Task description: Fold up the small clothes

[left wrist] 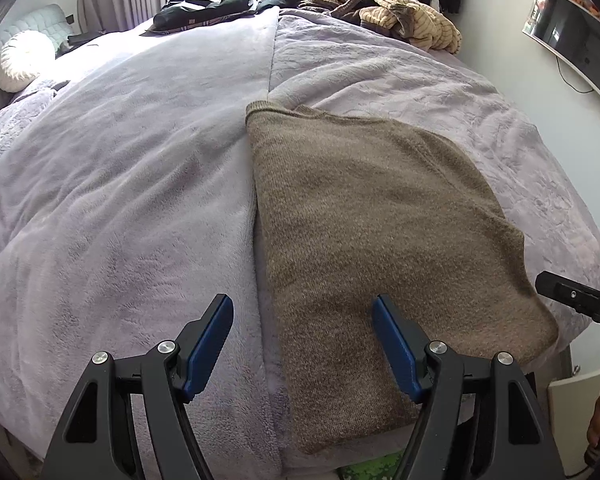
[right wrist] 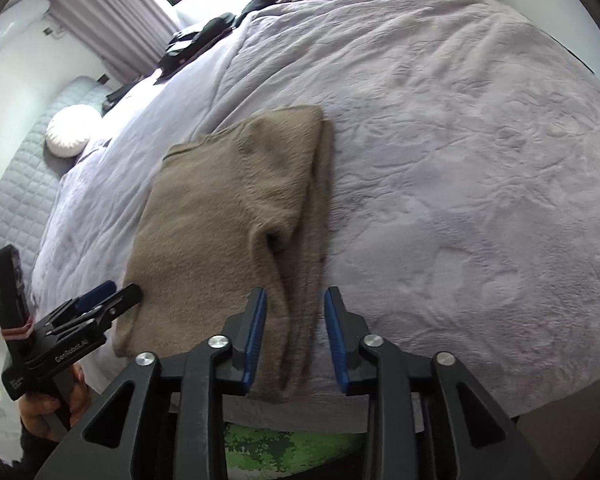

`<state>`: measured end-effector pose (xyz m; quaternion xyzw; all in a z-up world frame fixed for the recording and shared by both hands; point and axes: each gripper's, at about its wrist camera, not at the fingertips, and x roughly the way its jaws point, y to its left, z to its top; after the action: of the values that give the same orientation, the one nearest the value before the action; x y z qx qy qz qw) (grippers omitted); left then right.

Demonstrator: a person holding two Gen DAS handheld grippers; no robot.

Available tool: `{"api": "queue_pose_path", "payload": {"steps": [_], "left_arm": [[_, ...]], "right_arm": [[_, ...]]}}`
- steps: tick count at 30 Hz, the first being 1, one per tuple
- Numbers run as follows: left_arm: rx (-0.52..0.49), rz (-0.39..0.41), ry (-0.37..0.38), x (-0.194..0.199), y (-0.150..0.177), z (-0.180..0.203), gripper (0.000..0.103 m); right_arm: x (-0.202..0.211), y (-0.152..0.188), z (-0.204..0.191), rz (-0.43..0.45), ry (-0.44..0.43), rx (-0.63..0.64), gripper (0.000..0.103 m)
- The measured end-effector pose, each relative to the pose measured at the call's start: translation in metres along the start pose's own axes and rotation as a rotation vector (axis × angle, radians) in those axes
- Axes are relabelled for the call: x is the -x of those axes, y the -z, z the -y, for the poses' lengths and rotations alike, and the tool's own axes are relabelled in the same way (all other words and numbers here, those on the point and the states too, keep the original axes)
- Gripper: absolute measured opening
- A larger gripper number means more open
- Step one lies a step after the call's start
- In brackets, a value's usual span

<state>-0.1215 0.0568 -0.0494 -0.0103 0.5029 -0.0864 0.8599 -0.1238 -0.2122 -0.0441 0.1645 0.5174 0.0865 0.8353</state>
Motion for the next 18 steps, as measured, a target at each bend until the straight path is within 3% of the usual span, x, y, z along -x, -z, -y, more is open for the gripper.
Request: {"api": "queue_pose_path", "payload": {"steps": [9, 13, 15, 16, 18], "left_arm": [[0.018, 0.002, -0.01, 0.003, -0.01, 0.002, 0.073], [0.016, 0.003, -0.023, 0.004, -0.016, 0.006, 0.073], [0.02, 0.002, -0.025, 0.005, -0.019, 0.007, 0.088], [0.023, 0.009, -0.024, 0.007, -0.02, 0.007, 0.103], [0.014, 0.042, -0.036, 0.012, -0.022, 0.01, 0.103]], "right_arm": [[0.0, -0.012, -0.011, -0.003, 0.011, 0.012, 0.056], [-0.001, -0.022, -0.027, -0.008, 0.047, 0.054, 0.077], [-0.001, -0.027, -0.036, -0.009, 0.067, 0.08, 0.08], [-0.002, -0.029, -0.041, -0.01, 0.075, 0.09, 0.08], [-0.002, -0.032, -0.047, -0.008, 0.092, 0.098, 0.082]]}}
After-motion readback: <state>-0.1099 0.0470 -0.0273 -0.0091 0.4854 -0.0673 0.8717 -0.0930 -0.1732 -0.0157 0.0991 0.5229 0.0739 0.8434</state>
